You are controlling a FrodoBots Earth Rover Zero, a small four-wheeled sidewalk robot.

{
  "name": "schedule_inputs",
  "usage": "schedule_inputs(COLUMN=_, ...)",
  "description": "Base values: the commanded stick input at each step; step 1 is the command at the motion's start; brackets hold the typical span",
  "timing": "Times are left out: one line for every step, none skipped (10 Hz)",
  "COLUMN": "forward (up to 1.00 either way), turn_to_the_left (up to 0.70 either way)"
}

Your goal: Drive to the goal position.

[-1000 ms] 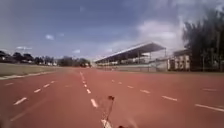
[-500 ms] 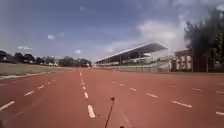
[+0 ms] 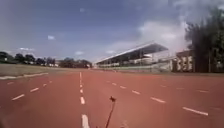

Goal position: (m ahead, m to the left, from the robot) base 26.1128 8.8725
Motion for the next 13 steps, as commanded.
schedule_inputs(forward=0.7, turn_to_the_left=0.0)
schedule_inputs(forward=0.7, turn_to_the_left=0.0)
schedule_inputs(forward=0.7, turn_to_the_left=0.0)
schedule_inputs(forward=0.7, turn_to_the_left=0.0)
schedule_inputs(forward=0.7, turn_to_the_left=0.0)
schedule_inputs(forward=0.7, turn_to_the_left=0.0)
schedule_inputs(forward=0.7, turn_to_the_left=0.0)
schedule_inputs(forward=0.7, turn_to_the_left=0.0)
schedule_inputs(forward=0.7, turn_to_the_left=0.0)
schedule_inputs(forward=0.7, turn_to_the_left=0.0)
schedule_inputs(forward=0.7, turn_to_the_left=0.0)
schedule_inputs(forward=0.7, turn_to_the_left=0.0)
schedule_inputs(forward=0.7, turn_to_the_left=0.0)
